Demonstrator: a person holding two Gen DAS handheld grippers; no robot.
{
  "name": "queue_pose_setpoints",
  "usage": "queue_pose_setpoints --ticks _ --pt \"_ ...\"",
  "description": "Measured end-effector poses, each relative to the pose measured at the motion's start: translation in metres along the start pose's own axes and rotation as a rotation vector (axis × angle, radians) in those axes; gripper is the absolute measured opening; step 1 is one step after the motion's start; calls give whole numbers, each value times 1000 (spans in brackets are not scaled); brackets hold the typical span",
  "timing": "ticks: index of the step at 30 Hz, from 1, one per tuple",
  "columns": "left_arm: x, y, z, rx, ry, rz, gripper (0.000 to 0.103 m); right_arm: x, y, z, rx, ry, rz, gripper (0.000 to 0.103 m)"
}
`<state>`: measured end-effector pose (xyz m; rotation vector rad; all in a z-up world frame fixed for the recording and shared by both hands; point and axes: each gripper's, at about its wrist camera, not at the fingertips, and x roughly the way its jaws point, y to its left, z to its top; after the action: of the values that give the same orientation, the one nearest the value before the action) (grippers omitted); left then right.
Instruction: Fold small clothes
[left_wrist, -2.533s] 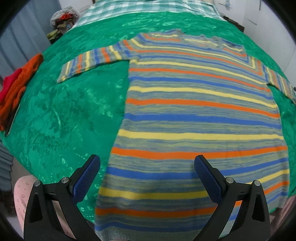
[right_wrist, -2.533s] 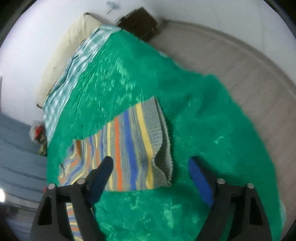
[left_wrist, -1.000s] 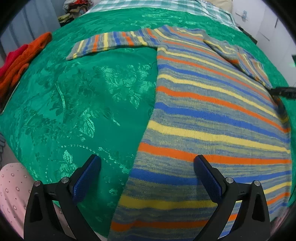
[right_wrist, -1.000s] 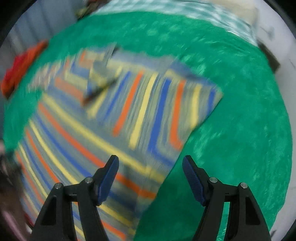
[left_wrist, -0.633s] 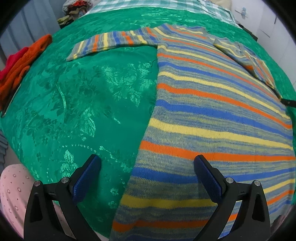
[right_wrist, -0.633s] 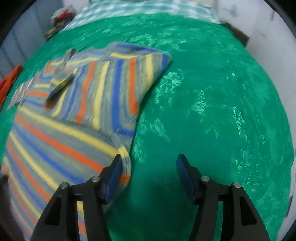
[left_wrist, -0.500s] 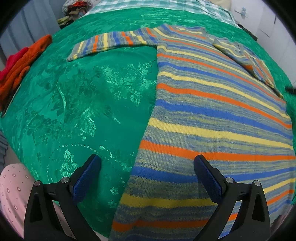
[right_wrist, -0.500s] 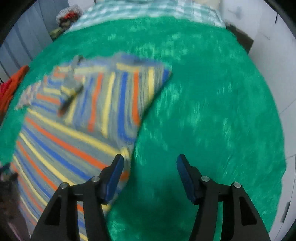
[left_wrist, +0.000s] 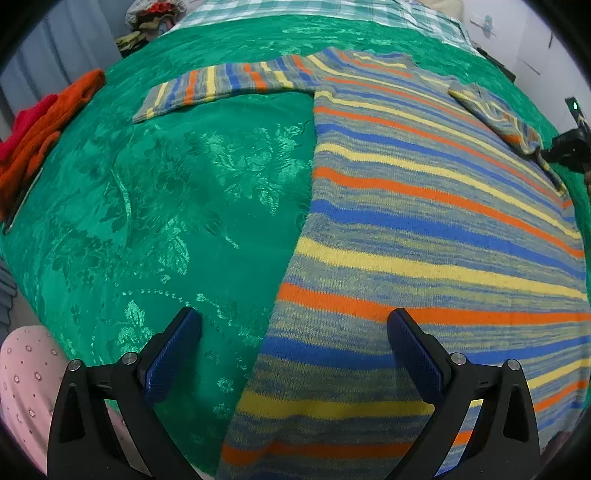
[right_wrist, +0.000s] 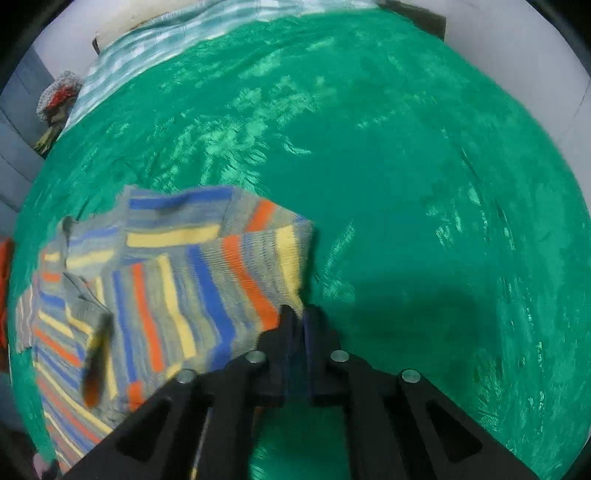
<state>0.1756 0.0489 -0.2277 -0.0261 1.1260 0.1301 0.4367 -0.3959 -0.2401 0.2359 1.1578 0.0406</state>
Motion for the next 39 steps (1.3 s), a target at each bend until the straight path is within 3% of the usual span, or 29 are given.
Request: queue_pose_setpoints --ticks 1,2,3,5,7,9,11,13,16,18,19,21,23,24,26,27,28,29,30,31,32,35,37,38,39 --pt "0 0 0 2 0 0 102 -3 5 -1 -19 4 -29 20" --pt "0 0 0 1 0 -2 102 -11 12 -1 -48 -5 -114 53" --pt "0 1 1 -2 1 -4 102 -19 21 0 -73 -36 -156 66" --pt "0 2 1 -10 0 -10 102 -51 53 -6 -175 -142 -142 66" --pt "0 3 1 -12 1 -9 102 -63 86 -12 -267 -140 -37 66" --pt "0 2 1 -8 1 -8 102 -53 118 -14 -322 -60 56 65" --pt "-1 2 0 -9 0 -10 102 -27 139 -15 -274 56 162 61" --pt "-2 4 -1 -14 1 -11 102 -10 159 -24 -251 83 275 59" --pt "-3 6 -1 -23 -1 -15 102 -22 195 -44 -326 75 597 59" --pt "-3 8 -1 -29 0 -22 102 -51 202 -58 -380 52 822 63" --pt "-3 8 0 -30 0 -24 102 -62 200 -61 -419 28 854 65" --pt "-3 9 0 -35 0 -30 102 -84 180 -63 -475 -53 771 71" --pt "-4 9 1 -38 -1 -36 102 -96 147 -63 -476 -123 544 72" --pt "-5 10 1 -40 -1 -40 102 -98 126 -67 -492 -150 352 72" --pt "-4 10 1 -42 0 -46 102 -90 98 -79 -538 -134 138 72" --pt "-3 8 0 -38 1 -43 102 -83 84 -83 -529 -113 94 68" --pt "-3 6 0 -31 2 -37 102 -76 65 -87 -470 -95 82 65" --pt "-2 4 0 -20 1 -27 102 -70 49 -88 -397 -86 94 55" --pt "-3 2 -2 -8 -3 -16 102 -61 31 -91 -311 -79 107 41" --pt "-3 1 -2 -2 -6 -11 102 -57 24 -96 -290 -66 78 31" --pt "-4 1 -4 3 -8 -6 102 -45 25 -103 -301 -31 32 13" --pt "-5 3 -7 -3 -11 -1 102 -54 18 -120 -332 -56 7 13" --pt "-5 2 -6 -5 -10 1 102 -68 24 -126 -341 -109 38 27" --pt "-4 0 -5 0 -9 2 102 -71 30 -127 -360 -123 43 42" --pt "-3 -2 -4 9 -9 7 102 -67 41 -125 -382 -127 34 42"
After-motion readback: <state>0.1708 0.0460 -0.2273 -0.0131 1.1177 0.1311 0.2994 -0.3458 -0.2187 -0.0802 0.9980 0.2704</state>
